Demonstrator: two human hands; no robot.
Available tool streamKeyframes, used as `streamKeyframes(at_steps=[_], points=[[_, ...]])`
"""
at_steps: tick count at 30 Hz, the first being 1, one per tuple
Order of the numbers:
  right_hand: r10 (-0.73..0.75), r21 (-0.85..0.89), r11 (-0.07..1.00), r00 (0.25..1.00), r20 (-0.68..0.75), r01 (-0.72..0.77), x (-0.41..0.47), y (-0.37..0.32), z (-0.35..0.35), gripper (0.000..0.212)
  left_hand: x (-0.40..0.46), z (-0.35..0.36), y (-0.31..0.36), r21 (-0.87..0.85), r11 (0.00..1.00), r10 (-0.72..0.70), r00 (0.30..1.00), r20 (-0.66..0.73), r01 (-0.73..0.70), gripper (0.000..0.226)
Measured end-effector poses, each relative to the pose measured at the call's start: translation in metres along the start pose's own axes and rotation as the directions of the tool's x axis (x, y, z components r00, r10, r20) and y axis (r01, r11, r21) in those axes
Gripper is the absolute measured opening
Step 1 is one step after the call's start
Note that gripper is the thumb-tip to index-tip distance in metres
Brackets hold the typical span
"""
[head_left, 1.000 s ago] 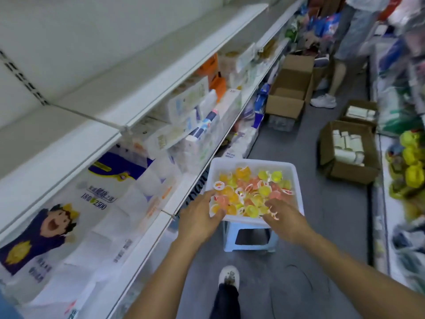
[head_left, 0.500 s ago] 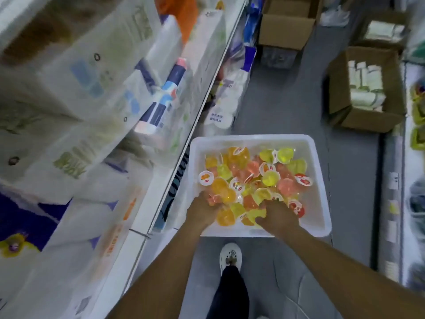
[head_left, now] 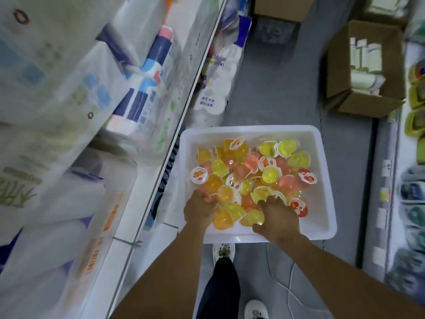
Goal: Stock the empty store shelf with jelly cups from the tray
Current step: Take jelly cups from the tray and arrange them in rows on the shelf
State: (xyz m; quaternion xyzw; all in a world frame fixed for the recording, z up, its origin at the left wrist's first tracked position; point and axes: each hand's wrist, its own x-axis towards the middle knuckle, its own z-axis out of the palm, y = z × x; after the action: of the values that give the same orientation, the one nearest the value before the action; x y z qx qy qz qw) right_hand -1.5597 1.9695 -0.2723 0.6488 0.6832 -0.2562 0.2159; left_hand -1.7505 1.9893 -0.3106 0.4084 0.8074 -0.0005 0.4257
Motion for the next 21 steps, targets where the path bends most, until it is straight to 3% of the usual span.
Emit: streamKeyframes(at_steps=[7, 13, 16, 21], points=[[-0.02, 0.185, 0.982, 0.996, -0.082, 0.034, -0.034, -0.02, -0.032, 0.058, -0.05, -0.028, -0.009, -0.351, 0.936, 0.005, 0.999, -0.047, -0.021, 0.034], [-0.044, 0.487, 0.866, 0.988, -0.146, 0.111, -0.09, -0.037, -0.057, 0.053, -0.127, -0.066, -0.027, -0.677, 0.727, 0.024, 0.99, -0.141, -0.115, 0.039], [-0.109, 0.589, 0.779, 0.972, -0.209, 0.214, -0.133, -0.048, -0.067, 0.052, -0.181, -0.081, -0.042, -0.739, 0.636, 0.05, 0.967, -0.249, -0.223, 0.025], [-0.24, 0.621, 0.7, 0.935, -0.26, 0.352, -0.213, -0.067, -0.077, 0.046, -0.281, -0.102, -0.068, -0.784, 0.545, 0.042, 0.943, -0.329, -0.298, 0.026]])
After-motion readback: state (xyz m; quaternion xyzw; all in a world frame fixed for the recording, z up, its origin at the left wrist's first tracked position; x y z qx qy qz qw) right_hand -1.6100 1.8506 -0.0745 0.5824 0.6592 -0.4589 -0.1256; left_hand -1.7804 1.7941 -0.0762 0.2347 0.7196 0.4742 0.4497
